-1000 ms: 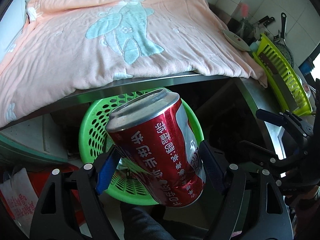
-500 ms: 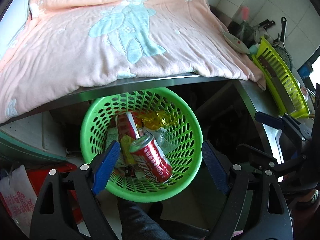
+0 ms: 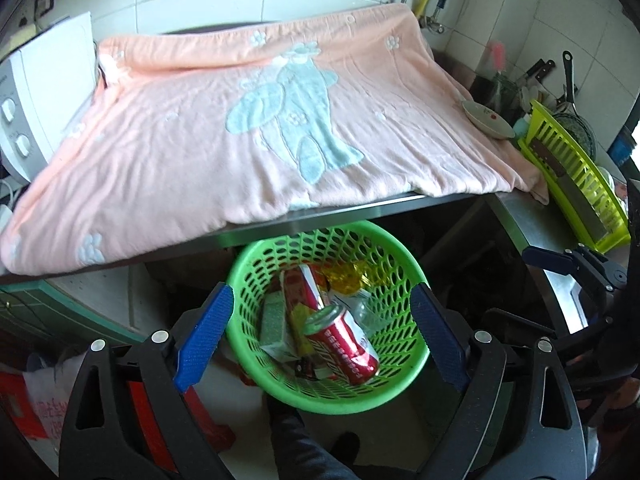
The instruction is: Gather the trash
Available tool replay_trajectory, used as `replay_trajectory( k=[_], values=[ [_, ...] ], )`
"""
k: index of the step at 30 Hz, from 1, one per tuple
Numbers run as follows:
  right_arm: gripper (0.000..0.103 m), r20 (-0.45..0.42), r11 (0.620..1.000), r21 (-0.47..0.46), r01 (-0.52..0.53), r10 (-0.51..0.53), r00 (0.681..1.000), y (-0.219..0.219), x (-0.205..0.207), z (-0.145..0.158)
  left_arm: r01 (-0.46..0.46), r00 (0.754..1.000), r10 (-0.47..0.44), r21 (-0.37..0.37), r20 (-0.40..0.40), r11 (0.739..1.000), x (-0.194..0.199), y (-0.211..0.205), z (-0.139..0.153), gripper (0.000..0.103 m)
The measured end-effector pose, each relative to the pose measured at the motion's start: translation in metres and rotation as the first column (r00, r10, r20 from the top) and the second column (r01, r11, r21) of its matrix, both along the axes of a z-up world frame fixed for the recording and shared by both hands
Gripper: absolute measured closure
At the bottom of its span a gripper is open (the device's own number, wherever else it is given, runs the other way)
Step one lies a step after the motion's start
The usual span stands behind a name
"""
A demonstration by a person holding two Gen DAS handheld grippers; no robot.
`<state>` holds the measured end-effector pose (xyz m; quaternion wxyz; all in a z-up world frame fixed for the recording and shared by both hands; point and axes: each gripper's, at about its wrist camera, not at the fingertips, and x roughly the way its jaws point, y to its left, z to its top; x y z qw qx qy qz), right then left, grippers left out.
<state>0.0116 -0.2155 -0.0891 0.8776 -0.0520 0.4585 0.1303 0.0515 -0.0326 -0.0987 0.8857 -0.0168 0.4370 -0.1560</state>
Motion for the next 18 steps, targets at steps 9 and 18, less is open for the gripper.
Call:
replay_trajectory(
  k=[9, 18],
  values=[
    [0.012, 0.033, 0.999, 0.014, 0.042, -0.043, 0.999, -0.004, 0.001, 0.012, -0.045, 0.994, 0.038, 0.061, 0.101, 0.997, -0.005, 0.011, 0.019, 0.012],
    [0.011, 0.073, 0.997, 0.035, 0.070, -0.072, 0.995, -0.008, 0.002, 0.025, -0.073, 0.988, 0.062, 0.074, 0.141, 0.995, -0.011, 0.019, 0.030, 0.006]
  ],
)
